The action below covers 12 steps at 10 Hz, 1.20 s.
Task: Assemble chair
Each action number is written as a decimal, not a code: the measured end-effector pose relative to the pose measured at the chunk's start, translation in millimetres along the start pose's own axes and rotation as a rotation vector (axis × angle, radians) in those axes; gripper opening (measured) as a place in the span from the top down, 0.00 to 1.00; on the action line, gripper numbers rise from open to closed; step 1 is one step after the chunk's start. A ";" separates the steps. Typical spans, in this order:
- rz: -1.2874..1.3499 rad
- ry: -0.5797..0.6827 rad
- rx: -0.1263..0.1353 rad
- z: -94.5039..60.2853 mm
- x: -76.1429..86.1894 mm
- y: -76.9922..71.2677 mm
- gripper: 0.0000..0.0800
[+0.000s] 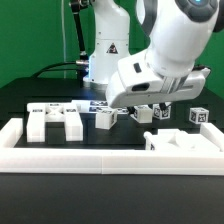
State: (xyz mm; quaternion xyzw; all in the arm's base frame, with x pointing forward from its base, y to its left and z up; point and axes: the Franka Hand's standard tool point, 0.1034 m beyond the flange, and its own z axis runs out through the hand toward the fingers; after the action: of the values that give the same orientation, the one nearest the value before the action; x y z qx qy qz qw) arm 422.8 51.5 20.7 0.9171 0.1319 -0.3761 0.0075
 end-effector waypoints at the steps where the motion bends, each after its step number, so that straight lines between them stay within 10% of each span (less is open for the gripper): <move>1: -0.002 -0.065 0.002 1.1 -0.8 1.0 0.19; 9: -0.005 -0.115 -0.001 15.3 7.8 3.5 0.21; 11: -0.007 -0.116 -0.001 16.7 7.4 2.5 0.64; 12: -0.008 -0.116 -0.001 16.7 7.5 1.7 0.64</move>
Offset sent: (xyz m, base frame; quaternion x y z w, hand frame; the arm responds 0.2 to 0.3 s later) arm 0.0011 -0.0095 -0.0052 -0.0248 0.0205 0.0180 0.9993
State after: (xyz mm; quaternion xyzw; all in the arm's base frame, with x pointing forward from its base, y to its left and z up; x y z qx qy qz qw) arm 416.8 49.8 3.4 0.8933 0.1351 -0.4285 0.0143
